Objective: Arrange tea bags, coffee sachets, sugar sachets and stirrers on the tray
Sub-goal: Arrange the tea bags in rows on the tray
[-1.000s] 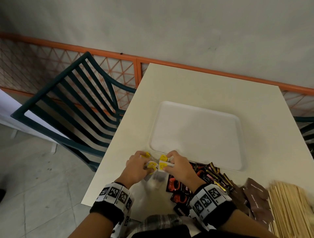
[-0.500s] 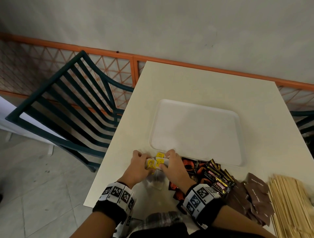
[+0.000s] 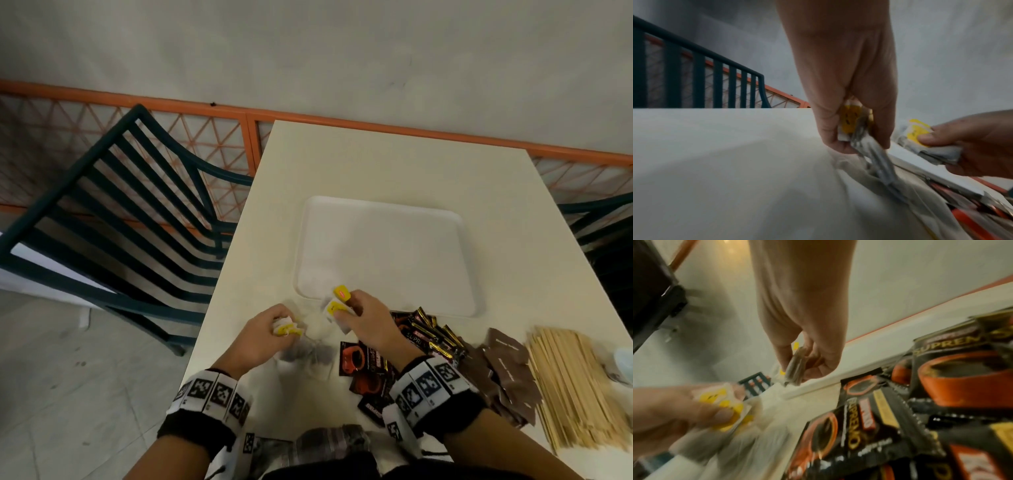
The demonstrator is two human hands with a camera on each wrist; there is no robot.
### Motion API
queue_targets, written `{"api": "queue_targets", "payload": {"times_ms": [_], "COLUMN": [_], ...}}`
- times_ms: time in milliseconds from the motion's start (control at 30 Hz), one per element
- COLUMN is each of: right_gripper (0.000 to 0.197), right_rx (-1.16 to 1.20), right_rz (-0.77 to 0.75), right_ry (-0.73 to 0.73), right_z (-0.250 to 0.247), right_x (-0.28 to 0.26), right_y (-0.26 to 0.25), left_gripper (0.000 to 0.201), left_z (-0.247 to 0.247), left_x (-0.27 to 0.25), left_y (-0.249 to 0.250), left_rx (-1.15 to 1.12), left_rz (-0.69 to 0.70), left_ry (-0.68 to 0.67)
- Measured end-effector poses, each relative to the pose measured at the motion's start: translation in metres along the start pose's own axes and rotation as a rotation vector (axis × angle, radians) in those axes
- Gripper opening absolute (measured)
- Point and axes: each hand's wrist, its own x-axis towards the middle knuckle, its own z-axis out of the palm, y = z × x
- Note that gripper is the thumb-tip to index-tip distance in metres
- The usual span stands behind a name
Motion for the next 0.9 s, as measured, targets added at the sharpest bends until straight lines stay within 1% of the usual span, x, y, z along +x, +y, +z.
{"api": "queue_targets", "payload": {"times_ms": [67, 100, 167, 233, 300, 367, 467, 533, 633, 667, 700, 767, 800, 900], "right_gripper": [0.007, 0.014, 0.030, 0.036, 0.031, 0.027, 0.028, 0.028, 0.017, 0.023, 0.028, 0.032, 0.030, 0.025], "right_rx": [0.035, -0.016, -0.217, -0.399, -0.507, -0.590, -0.710, -0.658, -0.334, -0.248, -0.203, -0.195, -0.188, -0.073], "right_rz": [0.015, 0.008, -0.066, -0.163, -0.144, -0.117, -0.188, -0.222, -0.170, -0.163, -0.164, -0.182, -0.181, -0.150], "right_ry": [-0.125, -0.207, -0.351, -0.444, -0.473, -0.438, -0.366, -0.309, -0.298, -0.311, -0.319, -0.324, -0.333, -0.384], "right_z": [-0.009, -0.011, -0.006, 0.009, 0.026, 0.038, 0.044, 0.044, 0.035, 0.030, 0.026, 0.022, 0.023, 0.027], "right_x": [-0.004, -0.007, -0.014, -0.019, -0.022, -0.023, -0.021, -0.020, -0.022, -0.023, -0.024, -0.024, -0.023, -0.022], "right_y": [-0.003, -0.005, -0.008, -0.007, -0.004, -0.001, 0.001, 0.000, -0.001, -0.001, -0.001, 0.000, 0.001, 0.002], "left_gripper": [0.020, 0.021, 0.020, 0.018, 0.016, 0.017, 0.020, 0.020, 0.020, 0.020, 0.020, 0.020, 0.019, 0.017], "left_z": [-0.005, -0.007, -0.010, -0.012, -0.013, -0.015, -0.017, -0.017, -0.015, -0.014, -0.013, -0.011, -0.010, -0.004], "left_x": [-0.001, -0.001, -0.001, -0.002, -0.003, -0.005, -0.008, -0.009, -0.011, -0.011, -0.012, -0.012, -0.013, -0.014], "left_y": [-0.002, -0.003, -0.005, -0.005, -0.005, -0.006, -0.008, -0.007, -0.002, -0.001, 0.000, 0.001, 0.002, 0.008], "left_rx": [-0.132, -0.179, -0.255, -0.312, -0.356, -0.406, -0.483, -0.523, -0.583, -0.598, -0.617, -0.651, -0.664, -0.717], "left_rz": [-0.026, -0.034, -0.054, -0.072, -0.083, -0.101, -0.132, -0.144, -0.151, -0.155, -0.161, -0.180, -0.188, -0.194], "left_ry": [0.007, 0.028, 0.065, 0.088, 0.108, 0.111, 0.079, 0.058, 0.047, 0.046, 0.046, 0.039, 0.031, -0.014]}}
